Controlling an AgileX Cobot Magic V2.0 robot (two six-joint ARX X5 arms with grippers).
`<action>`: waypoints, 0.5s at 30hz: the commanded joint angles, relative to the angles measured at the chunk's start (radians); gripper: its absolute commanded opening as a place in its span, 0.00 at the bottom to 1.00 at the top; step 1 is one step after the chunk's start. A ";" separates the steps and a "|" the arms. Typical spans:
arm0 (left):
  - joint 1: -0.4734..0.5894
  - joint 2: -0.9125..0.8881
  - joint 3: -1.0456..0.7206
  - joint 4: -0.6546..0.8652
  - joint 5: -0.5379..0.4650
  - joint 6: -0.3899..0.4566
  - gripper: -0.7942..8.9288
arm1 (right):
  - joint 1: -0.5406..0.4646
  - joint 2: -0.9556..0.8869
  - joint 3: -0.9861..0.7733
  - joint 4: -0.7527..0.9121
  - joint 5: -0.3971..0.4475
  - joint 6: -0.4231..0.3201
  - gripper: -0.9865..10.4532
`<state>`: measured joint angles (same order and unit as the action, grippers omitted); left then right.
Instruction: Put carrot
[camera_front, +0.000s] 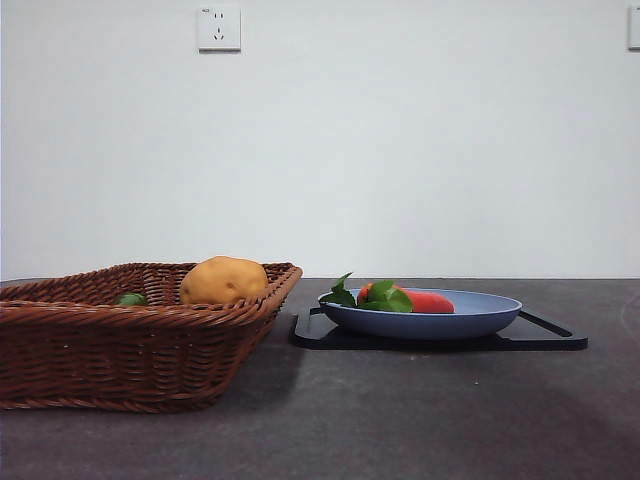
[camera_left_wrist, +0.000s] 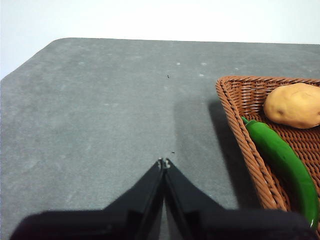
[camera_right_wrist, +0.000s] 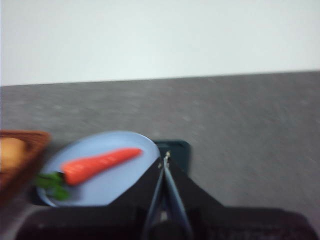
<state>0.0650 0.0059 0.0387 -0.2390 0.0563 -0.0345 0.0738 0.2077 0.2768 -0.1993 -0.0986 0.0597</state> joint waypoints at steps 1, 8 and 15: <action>0.004 -0.004 -0.012 0.008 0.001 0.002 0.09 | -0.052 -0.045 -0.060 0.013 -0.011 -0.008 0.09; 0.004 -0.004 -0.012 0.008 0.001 0.002 0.09 | -0.095 -0.147 -0.174 0.013 -0.007 -0.009 0.09; 0.004 -0.004 -0.012 0.008 0.001 0.002 0.09 | -0.094 -0.187 -0.242 0.069 -0.008 -0.006 0.09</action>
<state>0.0650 0.0059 0.0387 -0.2386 0.0563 -0.0345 -0.0200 0.0257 0.0433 -0.1394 -0.1055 0.0589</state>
